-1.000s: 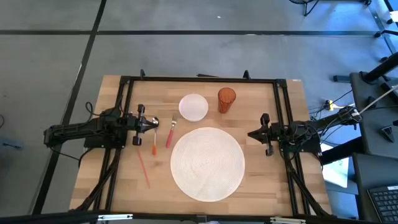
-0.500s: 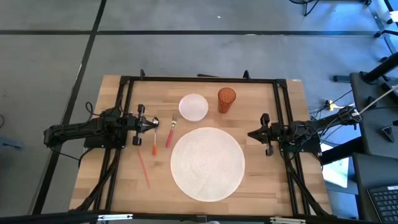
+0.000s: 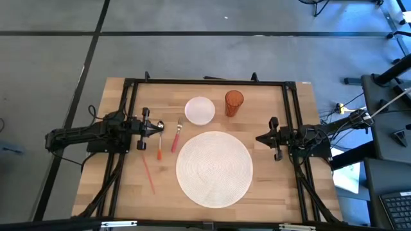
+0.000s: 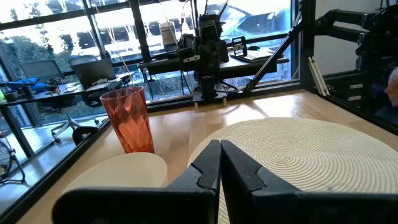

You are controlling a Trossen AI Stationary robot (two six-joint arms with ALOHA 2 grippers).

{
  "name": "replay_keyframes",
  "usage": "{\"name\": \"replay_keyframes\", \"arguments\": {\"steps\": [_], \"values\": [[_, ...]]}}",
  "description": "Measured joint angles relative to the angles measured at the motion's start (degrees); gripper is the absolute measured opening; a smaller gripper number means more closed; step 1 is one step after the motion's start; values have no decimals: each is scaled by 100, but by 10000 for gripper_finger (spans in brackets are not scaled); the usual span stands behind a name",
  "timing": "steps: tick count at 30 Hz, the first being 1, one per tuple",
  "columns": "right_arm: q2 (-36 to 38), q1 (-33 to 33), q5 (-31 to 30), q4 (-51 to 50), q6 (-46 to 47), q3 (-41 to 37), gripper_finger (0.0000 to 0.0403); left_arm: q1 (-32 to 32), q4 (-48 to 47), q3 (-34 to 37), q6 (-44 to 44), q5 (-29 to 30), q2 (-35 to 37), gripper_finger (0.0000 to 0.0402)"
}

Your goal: Pick & Place Utensil

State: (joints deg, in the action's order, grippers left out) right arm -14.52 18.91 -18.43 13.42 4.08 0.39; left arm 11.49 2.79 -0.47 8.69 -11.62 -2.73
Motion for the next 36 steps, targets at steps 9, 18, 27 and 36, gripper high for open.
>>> {"name": "replay_keyframes", "arguments": {"steps": [9, 18, 27, 36], "values": [[1, -1, 1, -1, -2, 1, 22, -2, 1, 0, 0, 1, -1, 4], [0, 0, 1, 0, -1, 0, 22, -1, -1, 0, 0, 1, -1, 4], [2, 1, 1, 2, 26, 0, 22, -1, 121, 0, 79, -4, -1, 4], [-1, -1, 1, 3, 485, 1, 22, -63, 1417, 0, -654, -32, -1, 4]]}}
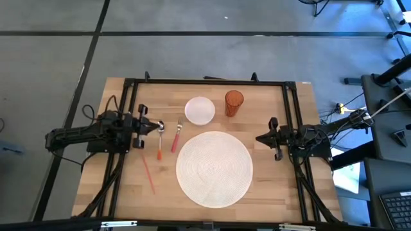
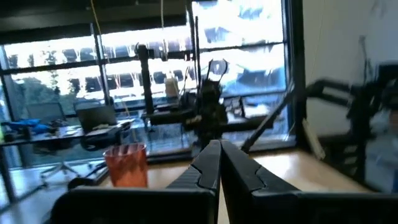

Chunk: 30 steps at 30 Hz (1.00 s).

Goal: Pick & Place Utensil
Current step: Put the white bowl in the center of the white mat

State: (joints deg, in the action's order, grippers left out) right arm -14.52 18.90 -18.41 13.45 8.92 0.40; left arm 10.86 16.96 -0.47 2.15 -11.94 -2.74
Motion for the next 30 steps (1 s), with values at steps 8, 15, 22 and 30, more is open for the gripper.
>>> {"name": "replay_keyframes", "arguments": {"steps": [8, 15, 22, 30], "values": [[0, 0, 0, 40, 441, -1, 22, -9, 235, 0, -741, 24, 0, 4], [0, 2, 0, 40, 407, -1, 22, -9, 282, 0, -829, 424, -4, 4], [0, 1, 0, 39, 430, -1, 22, 1, -190, -28, -1117, 2770, -55, 4], [1, 1, -2, 107, 407, 0, 22, 329, -1086, -1131, -792, 2829, -1805, 2]]}}
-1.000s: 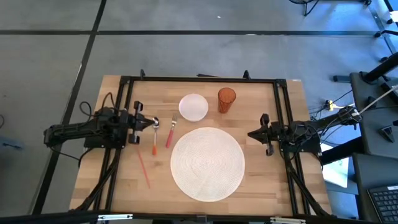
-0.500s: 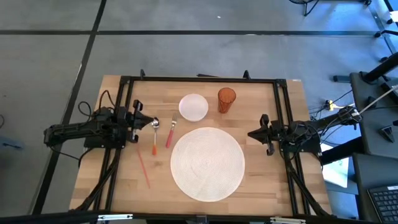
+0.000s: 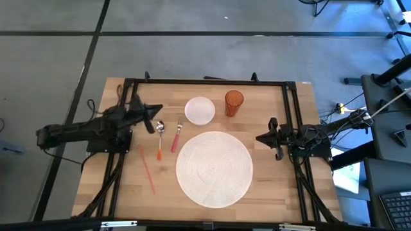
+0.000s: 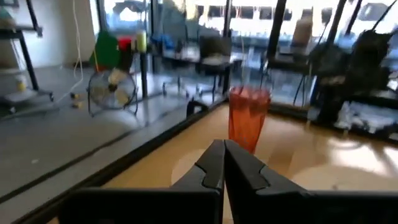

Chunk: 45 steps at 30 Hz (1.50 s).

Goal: Pick & Place Utensil
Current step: Put the white bowl in the center of the white mat

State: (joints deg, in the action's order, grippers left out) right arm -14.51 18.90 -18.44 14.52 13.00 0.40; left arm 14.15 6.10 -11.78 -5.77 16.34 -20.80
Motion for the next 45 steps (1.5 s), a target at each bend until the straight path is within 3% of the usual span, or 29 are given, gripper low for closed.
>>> {"name": "replay_keyframes", "arguments": {"steps": [4, 7, 12, 15, 19, 22, 25, 30, 38, 45], "values": [[-1, -1, -2, 25, 11, -1, 22, 301, -780, -1165, 344, -524, -1662, 2], [0, 0, -4, 82, 35, -1, 22, 577, -1350, -2122, 824, -1484, -3072, 2], [-1, -1, -4, 117, 30, -1, 22, 776, -1456, -3294, 2074, -2962, -5056, 2], [-1, 2, -4, 175, 16, 1, 22, 770, -1674, -3821, 2786, -2942, -5984, 2], [1, 0, -4, 451, -179, 1, 22, 770, -1813, -4421, 2801, -2249, -6876, 2], [1, 0, -3, 417, -160, 1, 22, 768, -2494, -4966, 2707, -1880, -7250, 4], [1, 1, -2, 91, -158, 1, 22, 758, -3333, -5511, 2722, -1871, -7487, 18], [-1, 2, -1, -395, -116, 1, 22, 527, -4205, -6015, 2751, -1934, -7826, 74], [-1, 2, 0, -369, -120, 1, 22, -22, -4656, -6103, 2846, -1735, -7943, 182], [-1, 2, 0, -360, -144, 1, 22, -268, -4427, -6103, 2688, -1359, -7943, 219]]}}
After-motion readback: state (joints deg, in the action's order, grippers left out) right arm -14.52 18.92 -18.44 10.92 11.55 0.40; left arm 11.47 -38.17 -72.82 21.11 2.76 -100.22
